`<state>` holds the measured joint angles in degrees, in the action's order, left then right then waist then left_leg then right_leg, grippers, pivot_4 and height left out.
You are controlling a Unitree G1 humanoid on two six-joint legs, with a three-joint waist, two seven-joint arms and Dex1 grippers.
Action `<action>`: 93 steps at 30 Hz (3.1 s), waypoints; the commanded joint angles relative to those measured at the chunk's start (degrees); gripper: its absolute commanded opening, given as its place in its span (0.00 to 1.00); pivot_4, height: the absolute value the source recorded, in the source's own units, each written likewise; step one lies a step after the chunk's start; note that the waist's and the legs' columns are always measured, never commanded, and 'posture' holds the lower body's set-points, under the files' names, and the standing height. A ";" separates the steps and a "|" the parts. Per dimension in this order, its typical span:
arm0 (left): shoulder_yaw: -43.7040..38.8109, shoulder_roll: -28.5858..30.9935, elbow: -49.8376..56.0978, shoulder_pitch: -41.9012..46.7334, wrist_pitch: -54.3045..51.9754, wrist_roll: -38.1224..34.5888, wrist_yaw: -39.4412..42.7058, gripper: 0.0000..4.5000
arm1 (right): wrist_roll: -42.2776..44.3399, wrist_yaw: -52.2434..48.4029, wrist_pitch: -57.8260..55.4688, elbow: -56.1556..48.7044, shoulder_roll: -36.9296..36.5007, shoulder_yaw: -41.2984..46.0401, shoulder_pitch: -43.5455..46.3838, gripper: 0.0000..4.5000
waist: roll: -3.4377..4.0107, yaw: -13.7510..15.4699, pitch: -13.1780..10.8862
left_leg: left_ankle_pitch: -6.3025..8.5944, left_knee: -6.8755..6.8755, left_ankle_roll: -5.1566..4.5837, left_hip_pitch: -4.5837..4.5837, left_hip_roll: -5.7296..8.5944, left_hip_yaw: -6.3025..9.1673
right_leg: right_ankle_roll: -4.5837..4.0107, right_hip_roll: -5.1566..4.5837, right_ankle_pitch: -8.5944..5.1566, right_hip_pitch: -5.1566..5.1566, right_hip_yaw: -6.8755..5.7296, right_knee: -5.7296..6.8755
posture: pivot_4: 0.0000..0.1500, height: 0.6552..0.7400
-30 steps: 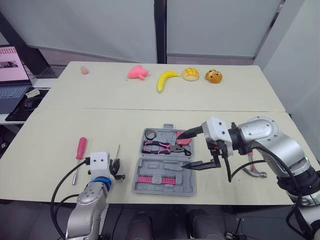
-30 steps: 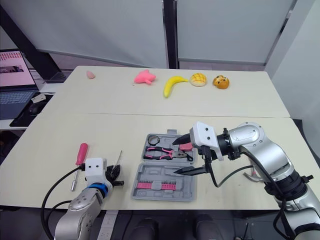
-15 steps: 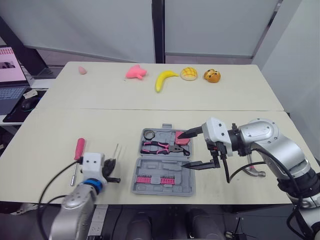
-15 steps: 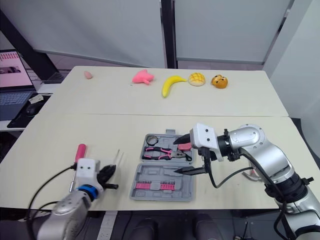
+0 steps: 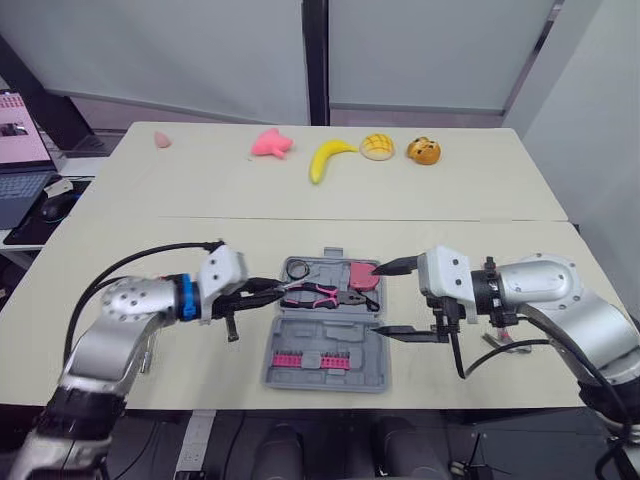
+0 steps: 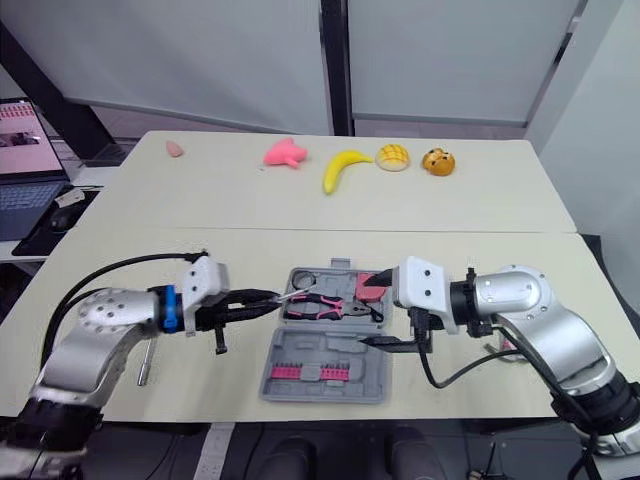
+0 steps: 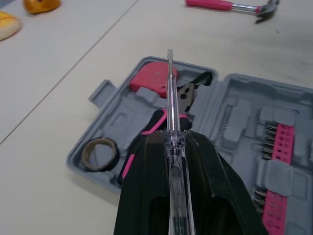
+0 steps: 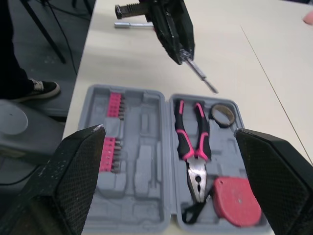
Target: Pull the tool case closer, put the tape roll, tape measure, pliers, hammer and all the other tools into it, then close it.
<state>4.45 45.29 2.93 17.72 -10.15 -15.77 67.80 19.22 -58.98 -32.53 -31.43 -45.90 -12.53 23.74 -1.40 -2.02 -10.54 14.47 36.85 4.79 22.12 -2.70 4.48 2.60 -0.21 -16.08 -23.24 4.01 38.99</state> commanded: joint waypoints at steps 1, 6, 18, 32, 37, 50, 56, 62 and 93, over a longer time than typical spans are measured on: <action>5.44 1.60 -3.21 4.33 3.53 5.23 4.82 0.04 | -1.65 2.21 -2.82 -3.22 -2.13 0.40 -0.92 1.00 | 0.01 -0.10 -0.01 | 0.00 -0.01 0.00 0.00 0.00 0.01 | 0.00 0.01 0.00 0.00 0.00 0.00 | 1.00 0.83; 10.22 -1.34 -5.53 8.32 2.37 8.70 4.76 0.04 | -1.46 2.29 -6.14 -5.25 -3.89 -0.26 -2.73 1.00 | 0.00 -0.04 -0.02 | 0.00 0.03 0.00 0.04 0.00 0.00 | 0.04 0.01 -0.02 0.00 0.02 0.00 | 1.00 0.83; 15.99 -5.64 -4.80 10.21 -0.80 14.97 2.13 0.04 | -2.72 2.37 -7.50 -6.27 -5.28 -2.11 -4.08 1.00 | -0.01 0.06 -0.03 | -0.01 0.08 -0.01 0.07 0.00 0.04 | 0.10 0.01 -0.04 0.00 0.00 0.02 | 1.00 0.83; 17.83 -7.39 -6.38 9.62 0.98 18.68 1.05 0.04 | -3.20 2.23 -7.39 -6.29 -5.37 -2.86 -4.33 1.00 | -0.01 0.11 -0.03 | -0.01 0.09 -0.01 0.08 0.00 0.05 | 0.08 0.01 -0.03 0.00 -0.01 0.02 | 1.00 0.83; 18.47 -7.79 -7.27 9.57 1.83 19.59 1.22 0.04 | -3.37 2.12 -7.11 -6.34 -5.75 -2.95 -4.71 1.00 | -0.01 0.11 -0.03 | -0.01 0.09 -0.01 0.08 0.00 0.05 | 0.08 0.01 -0.03 0.00 -0.01 0.03 | 1.00 0.83; 19.19 -8.56 -9.20 9.55 2.59 21.33 1.01 0.04 | -3.46 2.14 -7.49 -6.73 -5.85 -2.93 -4.75 1.00 | -0.01 0.12 -0.03 | -0.01 0.09 -0.01 0.08 0.00 0.05 | 0.07 0.01 -0.03 0.00 -0.01 0.03 | 1.00 0.83; 19.27 -9.29 -9.30 9.70 2.16 21.45 1.23 0.04 | -3.37 2.09 -7.63 -6.79 -5.91 -2.83 -4.68 1.00 | -0.01 0.16 -0.02 | -0.01 0.10 -0.01 0.07 0.00 0.06 | 0.06 0.01 -0.02 0.02 -0.01 0.03 | 1.00 0.83; 18.34 -9.63 -8.47 10.60 0.03 20.48 1.82 0.25 | -3.30 1.94 -7.79 -6.74 -6.07 -2.72 -4.60 1.00 | -0.01 0.16 -0.02 | -0.01 0.10 -0.01 0.07 0.01 0.06 | 0.05 0.01 -0.01 0.02 -0.01 0.04 | 1.00 0.83; 16.85 -6.80 -15.82 15.26 4.41 17.57 8.51 0.00 | -2.95 2.21 -8.00 -6.38 -4.83 -2.90 -4.24 1.00 | -0.01 0.12 -0.03 | -0.01 0.12 -0.02 0.08 0.01 0.07 | 0.03 0.01 0.01 0.02 -0.02 0.05 | 1.00 0.83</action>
<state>21.05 38.79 -12.61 32.29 -6.72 1.29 76.61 15.95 -57.01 -40.78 -36.16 -50.83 -15.87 19.00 -1.40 -1.89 -10.57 14.46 36.97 4.77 22.19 -2.70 4.55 2.62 -0.20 -16.07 -23.22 3.99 39.04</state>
